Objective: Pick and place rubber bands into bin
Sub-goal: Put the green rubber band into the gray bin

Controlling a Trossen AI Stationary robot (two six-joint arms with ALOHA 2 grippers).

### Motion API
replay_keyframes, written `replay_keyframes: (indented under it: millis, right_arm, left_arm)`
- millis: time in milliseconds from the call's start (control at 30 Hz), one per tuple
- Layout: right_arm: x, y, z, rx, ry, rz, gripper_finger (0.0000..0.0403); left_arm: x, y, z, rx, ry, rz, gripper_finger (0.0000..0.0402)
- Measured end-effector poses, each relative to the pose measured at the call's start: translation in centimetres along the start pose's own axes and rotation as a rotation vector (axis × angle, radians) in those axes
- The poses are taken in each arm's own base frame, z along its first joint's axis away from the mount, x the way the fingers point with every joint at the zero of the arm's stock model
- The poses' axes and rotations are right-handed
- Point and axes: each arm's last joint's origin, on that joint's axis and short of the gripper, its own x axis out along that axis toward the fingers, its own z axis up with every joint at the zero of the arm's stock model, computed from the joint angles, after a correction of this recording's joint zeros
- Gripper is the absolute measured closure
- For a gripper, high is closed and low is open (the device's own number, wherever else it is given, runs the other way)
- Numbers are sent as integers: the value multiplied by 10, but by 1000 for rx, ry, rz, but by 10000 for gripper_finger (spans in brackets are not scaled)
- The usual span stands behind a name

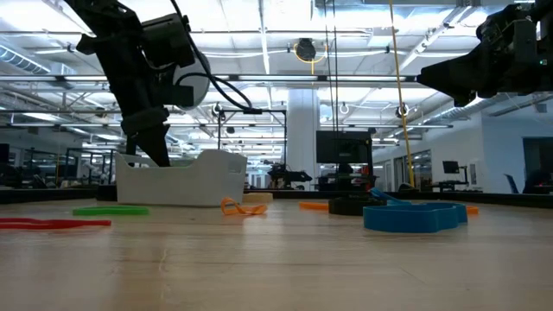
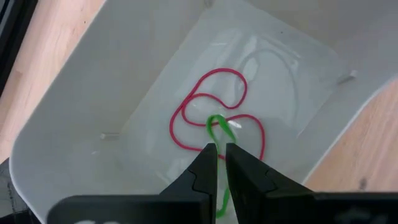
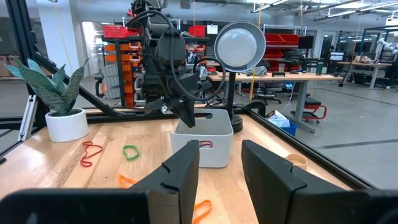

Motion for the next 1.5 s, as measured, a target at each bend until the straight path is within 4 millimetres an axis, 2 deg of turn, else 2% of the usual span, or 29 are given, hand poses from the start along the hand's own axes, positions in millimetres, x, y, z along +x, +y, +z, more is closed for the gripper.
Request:
replay_keyframes:
  millis: [200,433,567,867,1067,1200,1500]
  right_arm:
    - [0,0,0,0,0,0,287]
    - [0,0,0,0,0,0,287]
    - [0,0,0,0,0,0,287]
    - [0,0,0,0,0,0,287]
    - [0,0,0,0,0,0,287]
    - [0,0,0,0,0,0,287]
    - [0,0,0,0,0,0,287]
  left_arm:
    - [-14,-7,17,81,-59,-88,360]
    - [-46,-16,51,145,-191,-140,360]
    - [-59,-20,60,133,-229,-159,360]
    - [-72,-45,53,204,-149,-523,360]
    - [-77,-59,48,260,-152,-545,359]
    - [-79,-63,47,261,-164,-497,354]
    - [-79,-63,47,227,-168,-443,263]
